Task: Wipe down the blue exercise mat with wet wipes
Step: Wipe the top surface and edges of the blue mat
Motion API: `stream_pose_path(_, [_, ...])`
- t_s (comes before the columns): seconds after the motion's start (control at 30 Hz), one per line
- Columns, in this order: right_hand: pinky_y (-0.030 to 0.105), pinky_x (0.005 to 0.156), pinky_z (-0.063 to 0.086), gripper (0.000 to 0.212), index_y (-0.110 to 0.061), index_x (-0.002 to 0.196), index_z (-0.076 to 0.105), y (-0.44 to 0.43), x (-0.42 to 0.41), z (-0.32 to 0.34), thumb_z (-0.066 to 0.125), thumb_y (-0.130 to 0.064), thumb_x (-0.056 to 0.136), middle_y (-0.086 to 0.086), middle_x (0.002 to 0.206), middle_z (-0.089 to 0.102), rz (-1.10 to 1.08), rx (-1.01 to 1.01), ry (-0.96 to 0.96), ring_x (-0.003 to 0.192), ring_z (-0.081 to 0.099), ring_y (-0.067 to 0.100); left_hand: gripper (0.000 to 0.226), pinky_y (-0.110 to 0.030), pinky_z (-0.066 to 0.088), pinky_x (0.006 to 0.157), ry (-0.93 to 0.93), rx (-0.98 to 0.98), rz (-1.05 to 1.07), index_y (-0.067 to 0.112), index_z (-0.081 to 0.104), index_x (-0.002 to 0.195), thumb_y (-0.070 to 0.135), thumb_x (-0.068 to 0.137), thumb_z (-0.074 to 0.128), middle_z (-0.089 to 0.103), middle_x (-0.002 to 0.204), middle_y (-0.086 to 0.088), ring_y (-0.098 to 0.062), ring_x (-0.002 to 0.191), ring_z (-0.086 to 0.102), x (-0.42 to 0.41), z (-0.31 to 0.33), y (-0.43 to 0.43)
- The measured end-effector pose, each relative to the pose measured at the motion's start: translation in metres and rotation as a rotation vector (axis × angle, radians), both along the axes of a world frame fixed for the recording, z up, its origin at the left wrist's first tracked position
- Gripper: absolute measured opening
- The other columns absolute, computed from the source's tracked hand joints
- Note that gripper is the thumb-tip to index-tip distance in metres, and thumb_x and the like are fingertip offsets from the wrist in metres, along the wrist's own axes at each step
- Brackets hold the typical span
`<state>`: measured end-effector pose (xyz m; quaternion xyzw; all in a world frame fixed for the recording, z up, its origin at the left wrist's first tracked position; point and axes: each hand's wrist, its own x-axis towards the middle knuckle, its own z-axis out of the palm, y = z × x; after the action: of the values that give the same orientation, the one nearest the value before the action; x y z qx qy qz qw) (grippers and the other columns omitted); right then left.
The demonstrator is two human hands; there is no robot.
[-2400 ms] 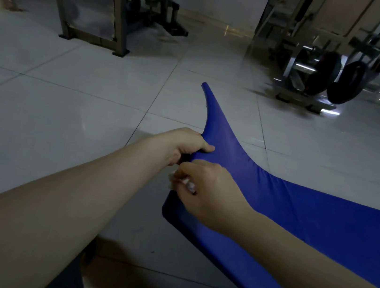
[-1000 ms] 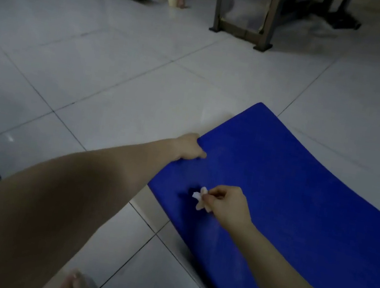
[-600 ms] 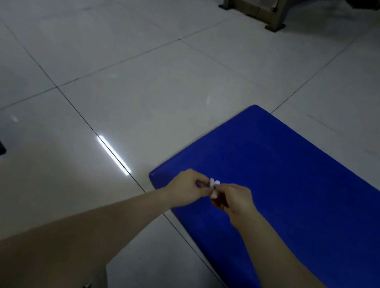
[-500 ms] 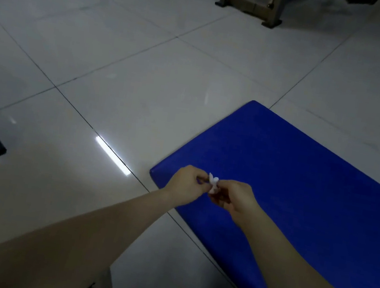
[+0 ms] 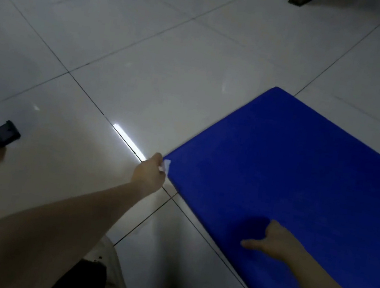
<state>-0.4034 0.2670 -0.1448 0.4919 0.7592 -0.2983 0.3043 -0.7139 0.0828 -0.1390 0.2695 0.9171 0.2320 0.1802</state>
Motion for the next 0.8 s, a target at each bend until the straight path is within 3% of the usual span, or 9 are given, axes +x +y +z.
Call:
stream_pose_path(0.03, [0.036, 0.090, 0.054, 0.130, -0.011, 0.156, 0.015, -0.002, 0.007, -0.008, 0.076, -0.078, 0.061, 0.010, 0.151, 0.038, 0.034, -0.024, -0.031, 0.127, 0.052, 0.023, 0.032, -0.032, 0.047, 0.066, 0.021, -0.010, -0.006, 0.014, 0.047, 0.093, 0.044, 0.105, 0.044, 0.058, 0.071, -0.003, -0.032, 0.073, 0.063, -0.007, -0.004, 0.000])
stream_pose_path(0.1, [0.037, 0.096, 0.053, 0.140, -0.011, 0.159, 0.000, -0.006, 0.011, -0.016, 0.077, -0.076, 0.063, 0.012, 0.160, 0.024, 0.086, 0.002, -0.053, 0.136, 0.044, 0.026, 0.020, -0.032, 0.047, 0.064, 0.045, -0.010, -0.022, 0.015, 0.045, 0.098, 0.034, 0.104, 0.046, 0.060, 0.072, -0.002, -0.028, 0.071, 0.063, -0.018, -0.009, 0.005])
stream_pose_path(0.23, [0.036, 0.096, 0.053, 0.141, -0.010, 0.159, 0.001, -0.002, 0.002, -0.010, 0.078, -0.076, 0.061, 0.012, 0.161, 0.025, 0.117, 0.012, -0.089, 0.137, 0.043, 0.025, 0.011, -0.038, 0.056, 0.070, 0.067, -0.053, -0.168, 0.011, 0.049, 0.107, 0.009, 0.097, 0.053, 0.064, 0.084, -0.009, -0.029, 0.078, 0.065, -0.025, -0.018, 0.023])
stream_pose_path(0.3, [0.035, 0.095, 0.053, 0.140, -0.010, 0.159, 0.003, -0.001, -0.001, -0.009, 0.078, -0.076, 0.061, 0.012, 0.159, 0.028, 0.124, 0.019, -0.096, 0.135, 0.045, 0.025, 0.008, -0.036, 0.054, 0.070, 0.068, -0.089, -0.221, 0.010, 0.053, 0.102, 0.018, 0.102, 0.051, 0.066, 0.087, -0.013, -0.031, 0.080, 0.065, -0.022, -0.024, 0.029])
stream_pose_path(0.4, [0.035, 0.092, 0.054, 0.140, -0.010, 0.159, 0.006, -0.002, 0.001, -0.011, 0.077, -0.078, 0.060, 0.012, 0.156, 0.032, 0.129, 0.037, -0.081, 0.132, 0.049, 0.025, 0.030, -0.030, 0.046, 0.064, 0.101, -0.128, -0.174, 0.009, 0.054, 0.089, 0.033, 0.106, 0.046, 0.063, 0.079, -0.008, -0.027, 0.073, 0.062, -0.018, -0.027, 0.036])
stream_pose_path(0.53, [0.036, 0.094, 0.054, 0.141, -0.009, 0.159, 0.006, -0.002, 0.000, -0.012, 0.078, -0.077, 0.059, 0.012, 0.158, 0.030, 0.127, 0.032, -0.074, 0.135, 0.046, 0.026, 0.022, -0.033, 0.051, 0.065, 0.086, -0.165, -0.118, 0.013, 0.053, 0.080, 0.023, 0.099, 0.053, 0.062, 0.079, -0.007, -0.027, 0.075, 0.063, -0.009, -0.024, 0.041])
stream_pose_path(0.6, [0.035, 0.094, 0.053, 0.141, -0.009, 0.159, 0.007, -0.002, 0.000, -0.012, 0.078, -0.078, 0.058, 0.012, 0.158, 0.031, 0.128, 0.034, -0.064, 0.135, 0.047, 0.025, 0.030, -0.035, 0.053, 0.067, 0.033, -0.109, -0.129, 0.019, 0.046, 0.072, 0.028, 0.100, 0.053, 0.060, 0.073, -0.004, -0.024, 0.069, 0.061, 0.017, -0.025, 0.040])
stream_pose_path(0.7, [0.034, 0.096, 0.052, 0.141, -0.008, 0.159, 0.008, -0.001, -0.001, -0.011, 0.078, -0.078, 0.058, 0.011, 0.159, 0.031, 0.128, 0.031, -0.054, 0.137, 0.045, 0.025, 0.034, -0.032, 0.049, 0.060, -0.110, -0.034, -0.274, 0.025, 0.043, 0.071, 0.035, 0.103, 0.050, 0.059, 0.070, 0.001, -0.017, 0.063, 0.059, 0.076, -0.032, 0.032])
stream_pose_path(0.8, [0.035, 0.096, 0.052, 0.145, -0.008, 0.158, 0.009, 0.001, -0.001, -0.012, 0.077, -0.081, 0.054, 0.010, 0.159, 0.032, 0.115, 0.019, -0.053, 0.137, 0.045, 0.025, 0.028, -0.036, 0.052, 0.063, -0.081, -0.064, -0.441, 0.026, 0.039, 0.077, 0.029, 0.101, 0.052, 0.058, 0.078, -0.001, -0.021, 0.069, 0.060, 0.100, -0.034, 0.025])
